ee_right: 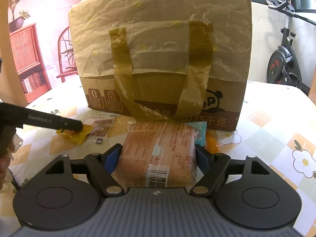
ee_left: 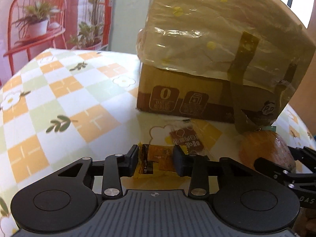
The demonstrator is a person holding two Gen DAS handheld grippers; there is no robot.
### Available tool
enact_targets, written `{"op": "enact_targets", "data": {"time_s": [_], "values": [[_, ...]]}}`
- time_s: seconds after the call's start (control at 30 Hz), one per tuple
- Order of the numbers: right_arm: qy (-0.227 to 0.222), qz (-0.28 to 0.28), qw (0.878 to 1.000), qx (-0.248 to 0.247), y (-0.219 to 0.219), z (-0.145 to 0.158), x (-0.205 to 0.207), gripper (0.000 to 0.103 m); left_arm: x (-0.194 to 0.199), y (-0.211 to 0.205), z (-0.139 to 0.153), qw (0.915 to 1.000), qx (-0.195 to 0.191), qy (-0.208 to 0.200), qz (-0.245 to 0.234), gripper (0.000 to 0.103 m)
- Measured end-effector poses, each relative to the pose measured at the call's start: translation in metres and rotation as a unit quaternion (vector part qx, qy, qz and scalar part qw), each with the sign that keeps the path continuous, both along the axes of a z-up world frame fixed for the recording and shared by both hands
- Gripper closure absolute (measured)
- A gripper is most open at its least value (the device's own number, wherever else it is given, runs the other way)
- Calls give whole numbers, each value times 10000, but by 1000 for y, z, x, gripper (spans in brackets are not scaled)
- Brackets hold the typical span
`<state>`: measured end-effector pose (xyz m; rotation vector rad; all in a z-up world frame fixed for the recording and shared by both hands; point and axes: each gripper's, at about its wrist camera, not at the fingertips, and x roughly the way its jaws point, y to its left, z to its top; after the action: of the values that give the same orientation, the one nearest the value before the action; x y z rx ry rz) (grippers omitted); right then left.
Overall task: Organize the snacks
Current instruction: 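Lower the left tool onto the small yellow packet and close on it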
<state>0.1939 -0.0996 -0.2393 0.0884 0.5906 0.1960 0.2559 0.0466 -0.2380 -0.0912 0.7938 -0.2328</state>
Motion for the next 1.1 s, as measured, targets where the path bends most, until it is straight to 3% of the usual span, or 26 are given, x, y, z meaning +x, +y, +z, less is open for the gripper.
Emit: {"op": "enact_targets", "data": {"time_s": [0.3, 0.53, 0.87, 1.1], "values": [[6, 6, 10000, 14, -1, 0, 0, 24, -5, 13, 5, 9981, -403, 425, 165, 48], [7, 7, 10000, 17, -1, 0, 0, 24, -15, 17, 7, 9965, -583, 571, 197, 46], [10, 11, 10000, 20, -1, 0, 0, 24, -22, -6, 6, 9942, -735, 645, -453, 42], [11, 14, 10000, 24, -1, 0, 0, 24, -19, -10, 19, 9968, -345, 218, -690, 41]]}}
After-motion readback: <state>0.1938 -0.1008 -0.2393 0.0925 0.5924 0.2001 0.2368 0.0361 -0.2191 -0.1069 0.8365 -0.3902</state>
